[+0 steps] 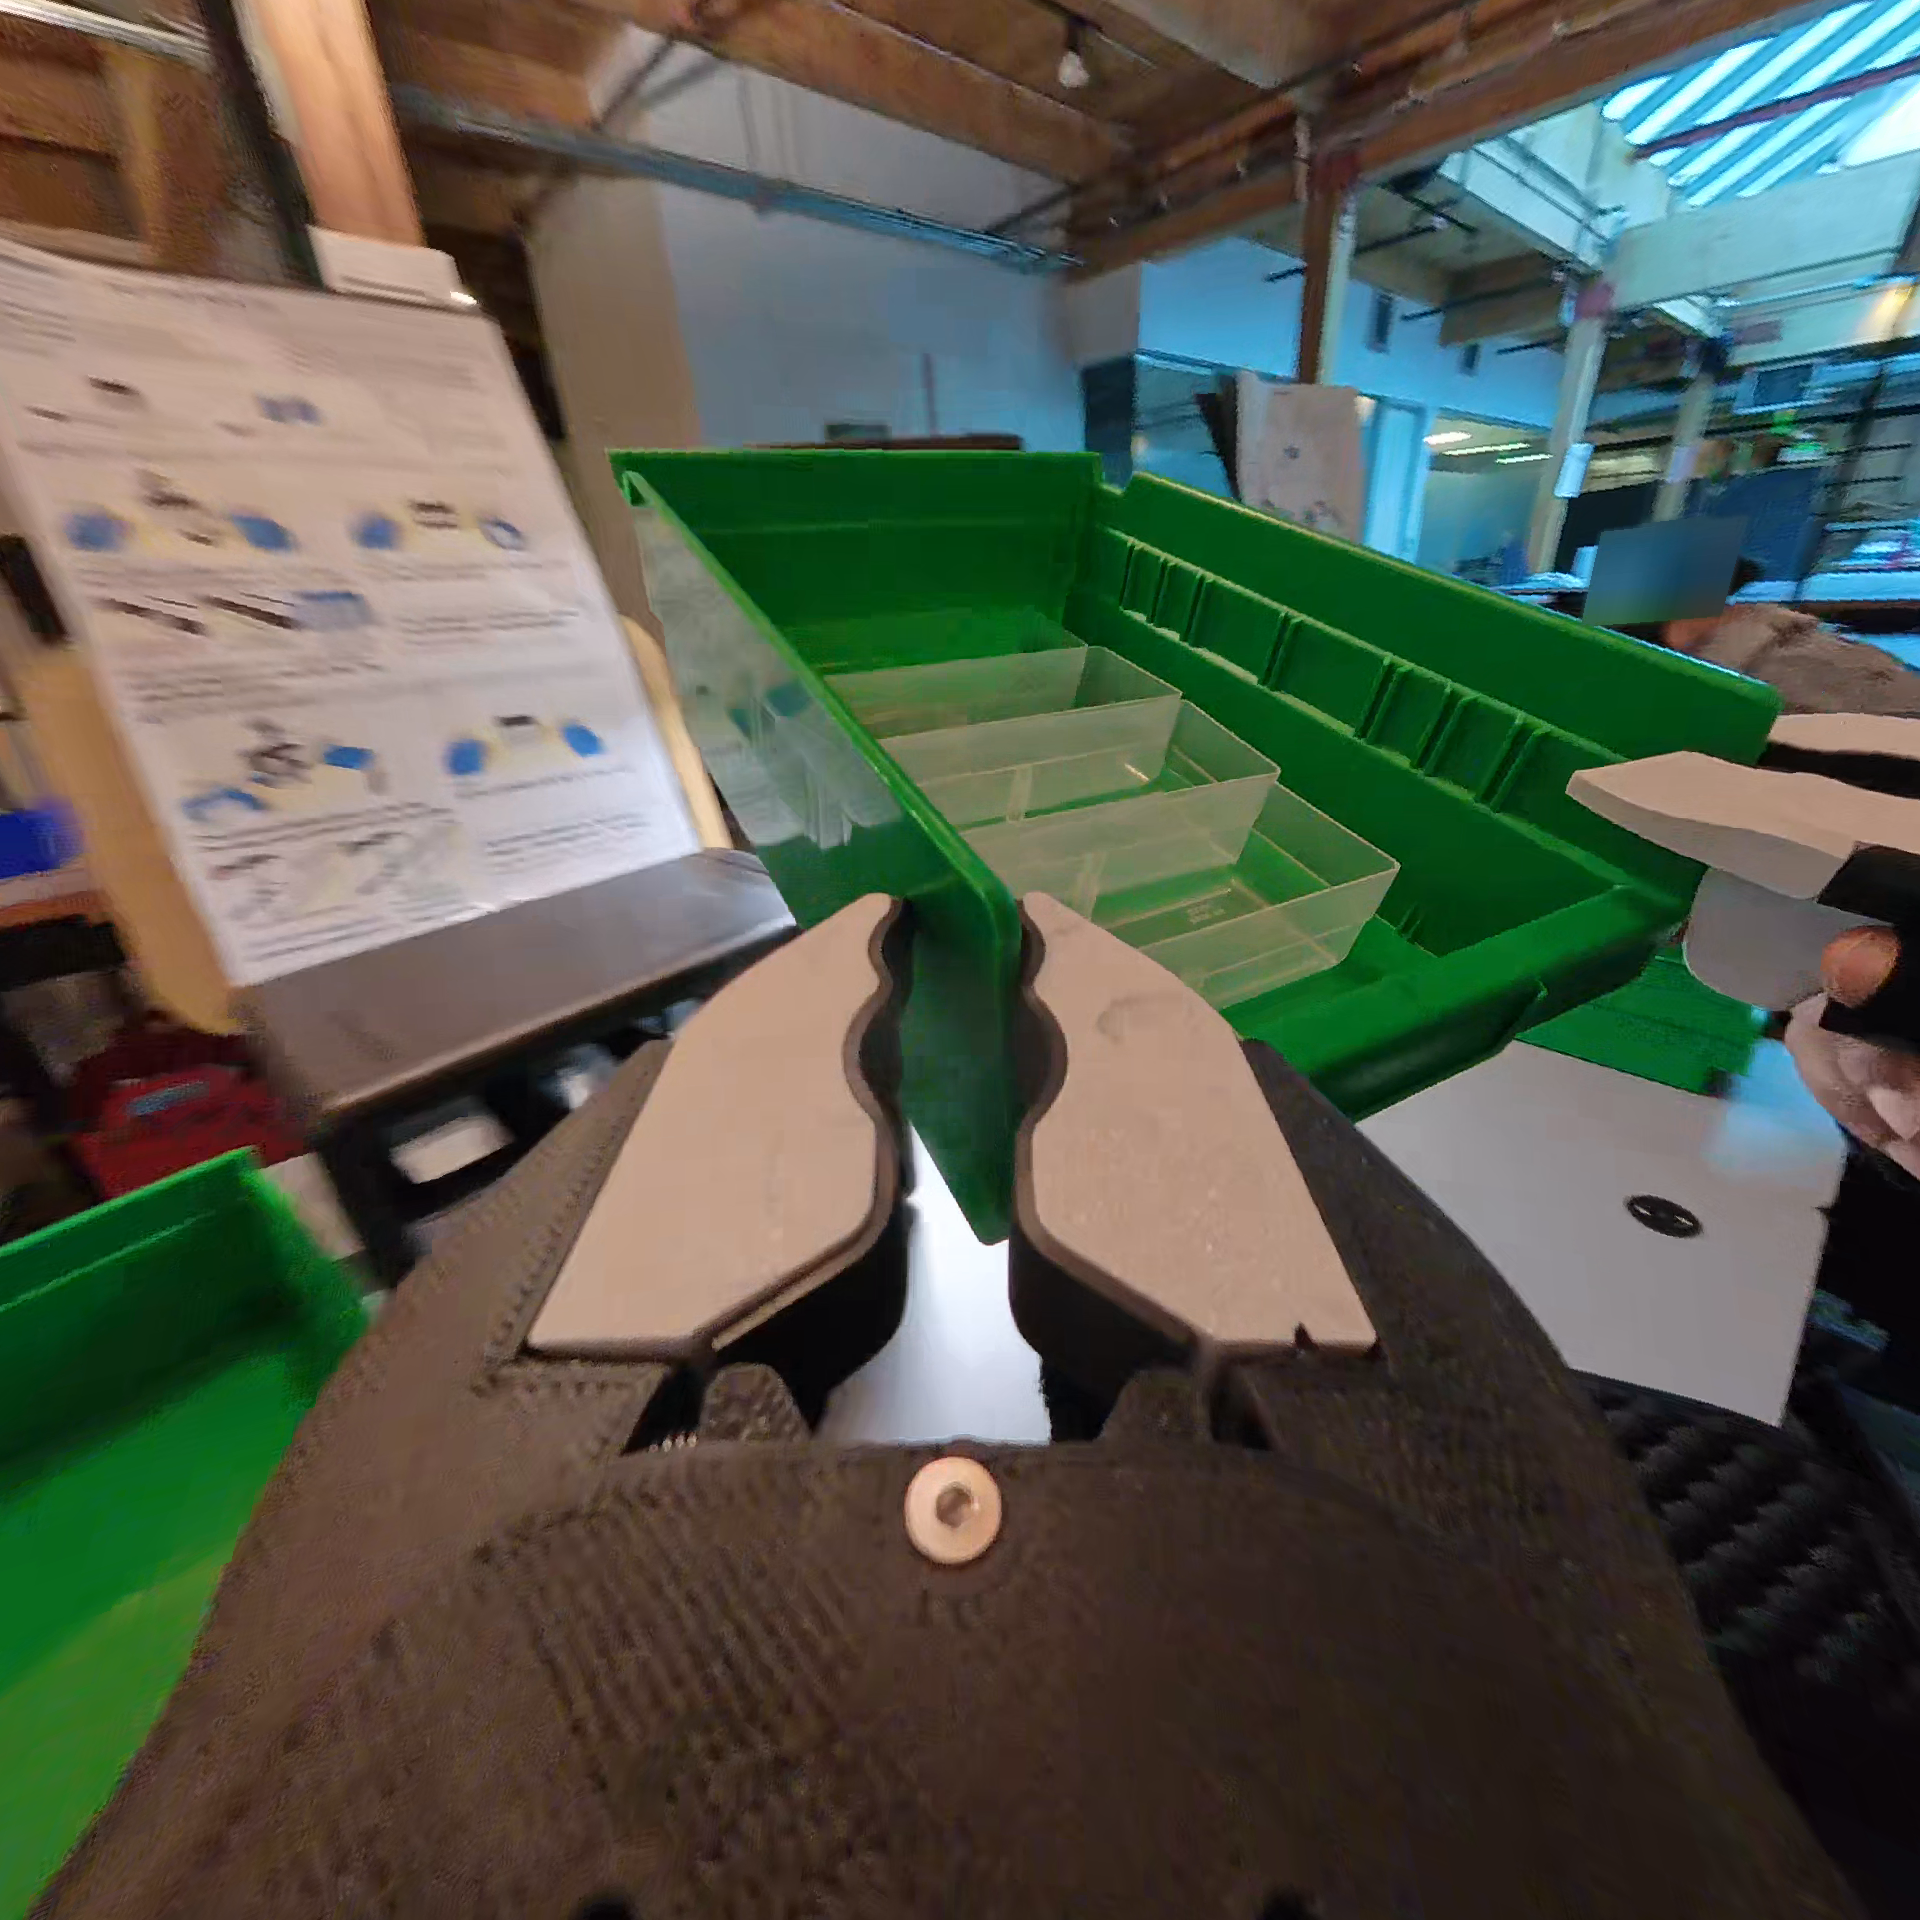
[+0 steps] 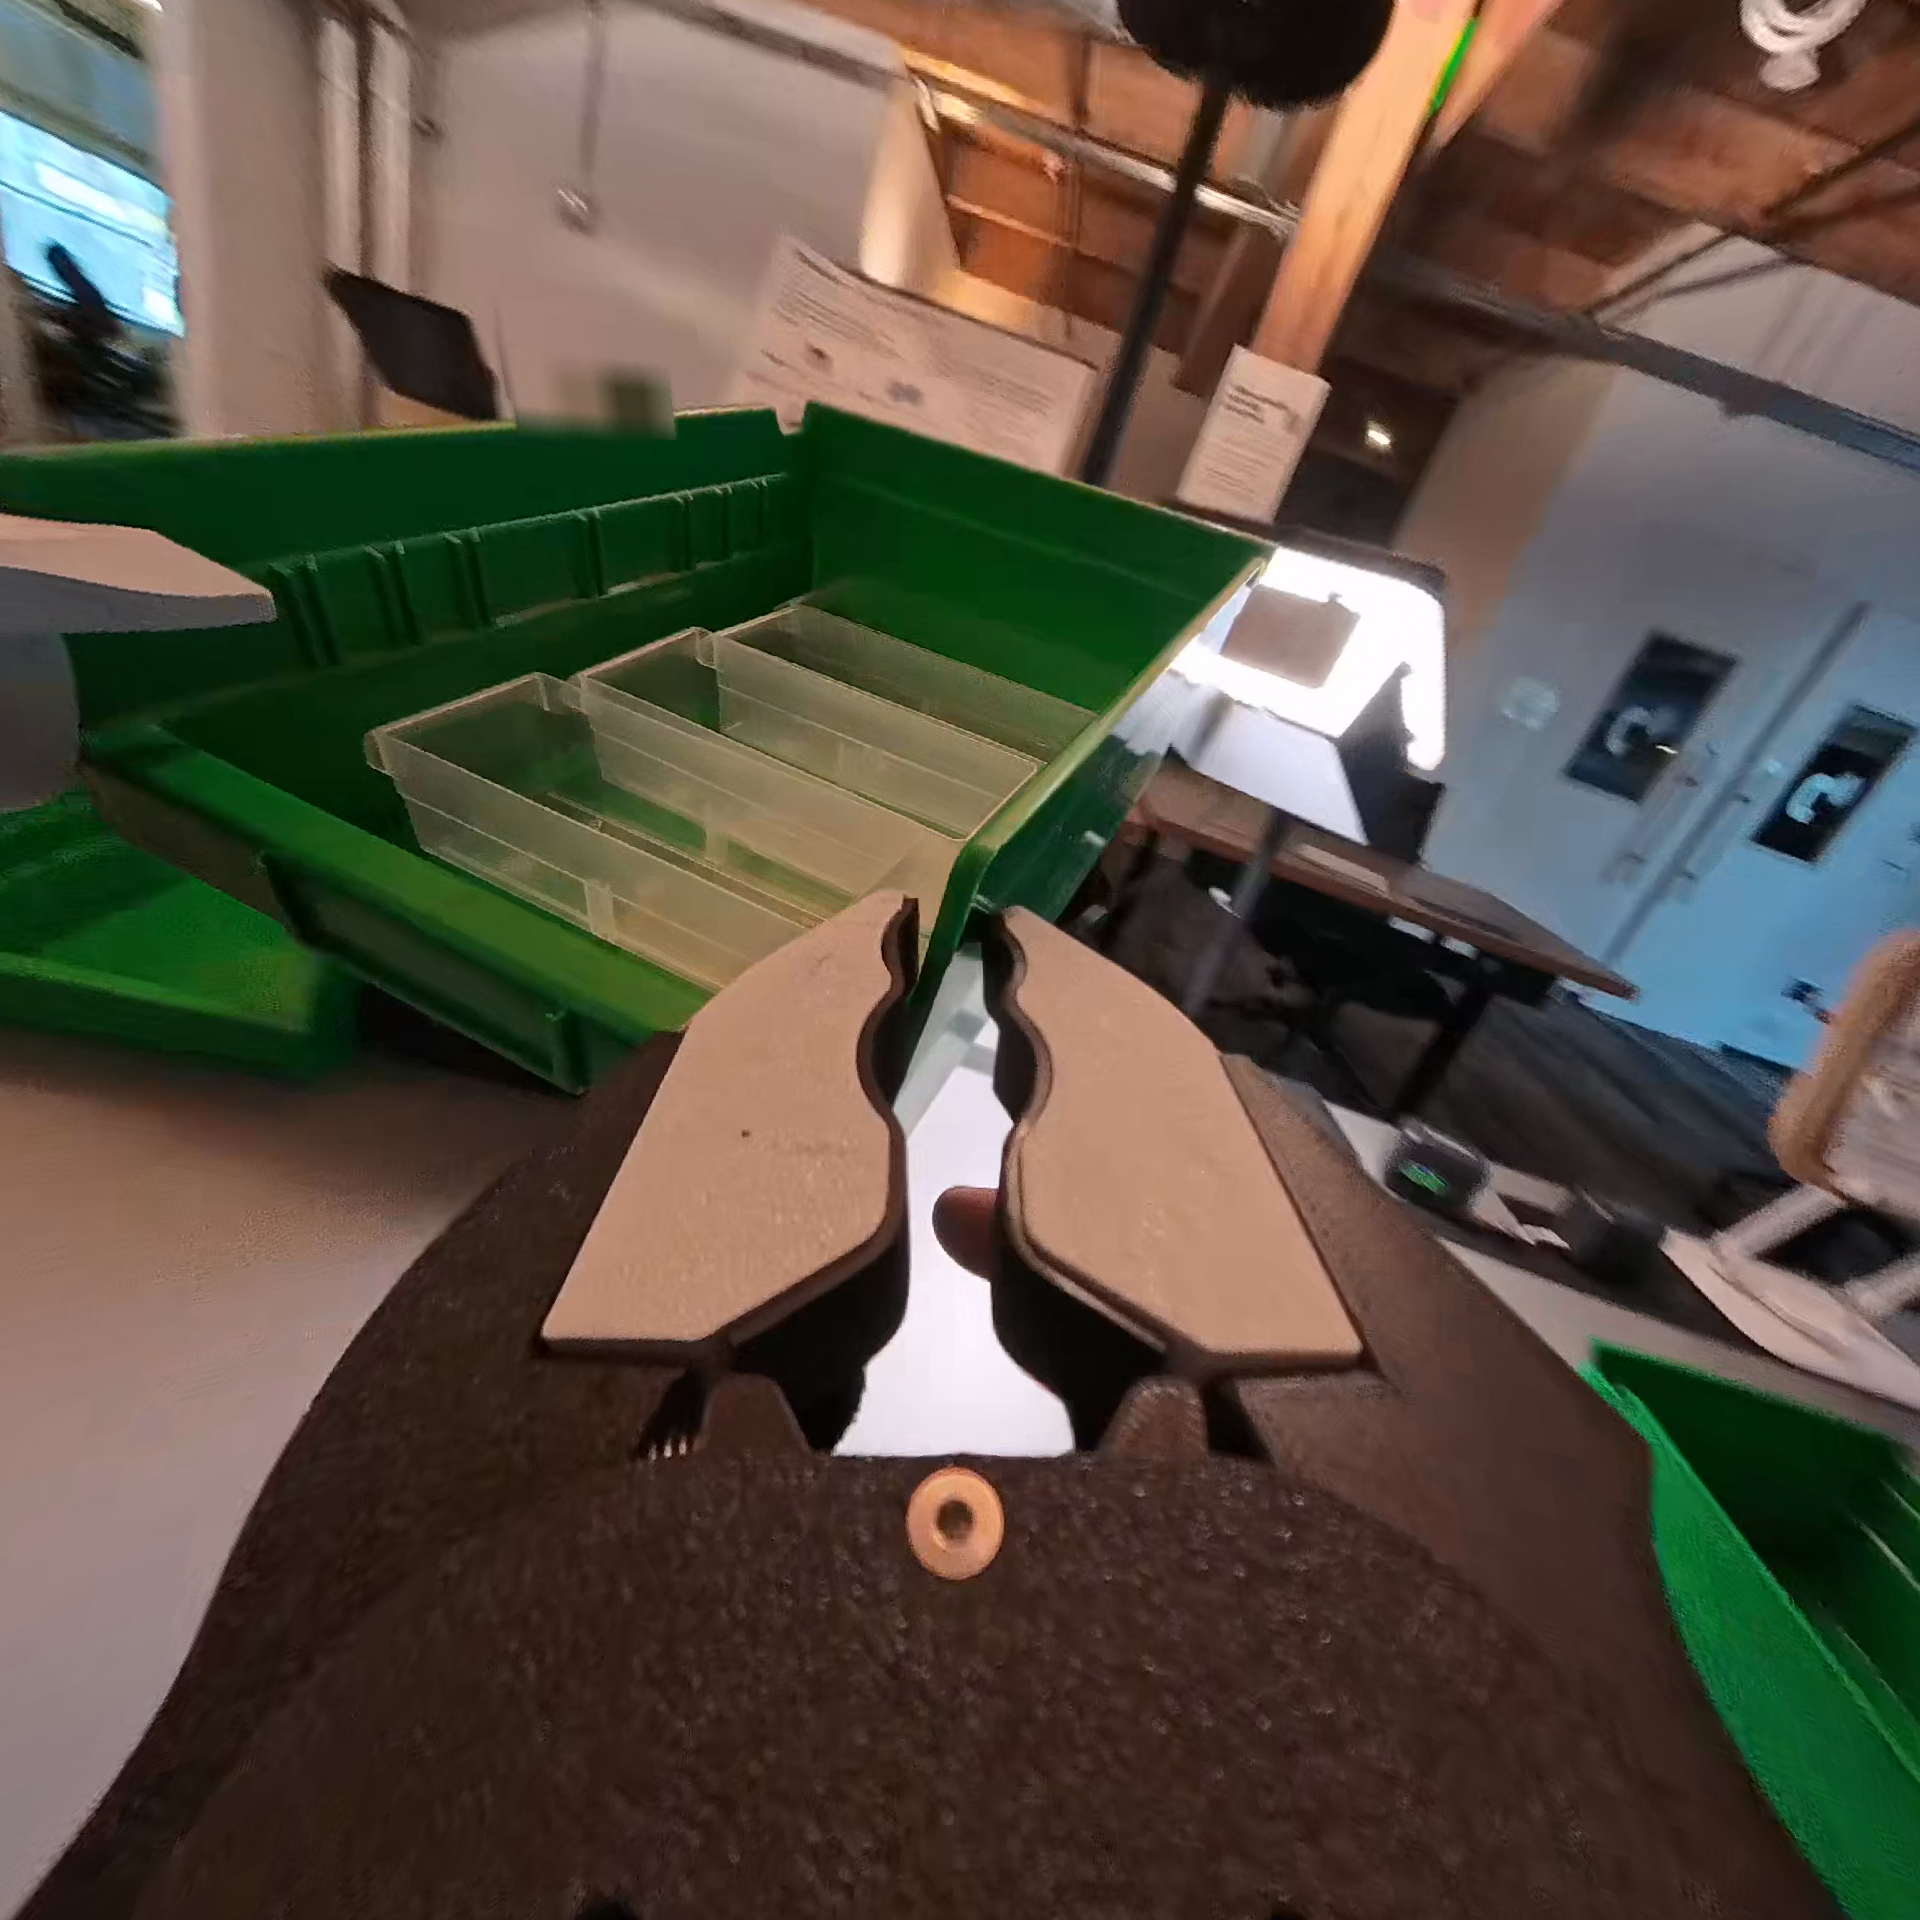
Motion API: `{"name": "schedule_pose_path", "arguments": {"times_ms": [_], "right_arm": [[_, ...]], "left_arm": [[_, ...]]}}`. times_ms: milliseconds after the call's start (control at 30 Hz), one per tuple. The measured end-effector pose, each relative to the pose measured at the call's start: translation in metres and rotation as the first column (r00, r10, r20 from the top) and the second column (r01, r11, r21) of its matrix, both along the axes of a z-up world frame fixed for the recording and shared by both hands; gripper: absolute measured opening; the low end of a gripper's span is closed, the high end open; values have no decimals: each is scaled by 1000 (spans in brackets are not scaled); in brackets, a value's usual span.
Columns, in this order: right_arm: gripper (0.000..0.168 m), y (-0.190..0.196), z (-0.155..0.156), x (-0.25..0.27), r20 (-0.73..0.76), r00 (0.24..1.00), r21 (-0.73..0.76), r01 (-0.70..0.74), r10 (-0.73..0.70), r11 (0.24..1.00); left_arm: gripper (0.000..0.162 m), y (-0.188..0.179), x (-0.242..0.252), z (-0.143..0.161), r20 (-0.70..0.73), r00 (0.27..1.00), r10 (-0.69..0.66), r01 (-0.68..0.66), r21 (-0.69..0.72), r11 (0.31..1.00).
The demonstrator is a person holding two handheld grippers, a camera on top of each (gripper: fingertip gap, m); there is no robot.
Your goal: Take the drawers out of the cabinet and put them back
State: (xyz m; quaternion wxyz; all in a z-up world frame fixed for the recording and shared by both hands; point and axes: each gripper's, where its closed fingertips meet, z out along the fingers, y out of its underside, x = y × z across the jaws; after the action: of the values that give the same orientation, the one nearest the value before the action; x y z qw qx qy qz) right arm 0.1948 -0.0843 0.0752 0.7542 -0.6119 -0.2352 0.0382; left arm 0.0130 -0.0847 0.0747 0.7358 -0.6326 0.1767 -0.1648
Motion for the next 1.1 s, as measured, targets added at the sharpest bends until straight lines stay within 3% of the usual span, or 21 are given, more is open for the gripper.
{"name": "schedule_pose_path", "arguments": {"times_ms": [167, 300, 500, 633, 733, 900, 967, 1100], "right_arm": [[11, -3, 11, -106, -10, 966, -23, -258, 258, 966], [12, -13, -1, -210, -20, 884, -87, -468, 468, 880], [13, -39, -59, -361, -10, 725, -196, -676, 688, 710], [14, -57, -115, -435, -33, 633, -285, -748, 773, 600], [13, -59, -151, -468, -112, 586, -367, -775, 803, 514], [15, -51, -196, -491, -74, 561, -433, -763, 824, 481], [17, -46, -207, -492, -9, 533, -442, -761, 846, 475], [24, -38, -215, -475, 214, 394, -479, -755, 894, 448]], "left_arm": [[19, -51, -100, 18, 18, 977, 211, -211, 23, 977], [16, -97, -191, 13, 1, 906, 423, -423, 7, 906], [14, -164, -310, -20, -8, 743, 670, -669, -46, 742], [15, -187, -368, -57, 9, 668, 745, -739, -116, 664], [18, -189, -394, -84, 51, 671, 740, -726, -156, 670], [18, -178, -418, -129, 77, 655, 752, -727, -205, 655], [17, -173, -422, -139, 74, 646, 759, -743, -168, 648], [14, -157, -429, -166, 84, 620, 780, -754, -208, 623]]}}
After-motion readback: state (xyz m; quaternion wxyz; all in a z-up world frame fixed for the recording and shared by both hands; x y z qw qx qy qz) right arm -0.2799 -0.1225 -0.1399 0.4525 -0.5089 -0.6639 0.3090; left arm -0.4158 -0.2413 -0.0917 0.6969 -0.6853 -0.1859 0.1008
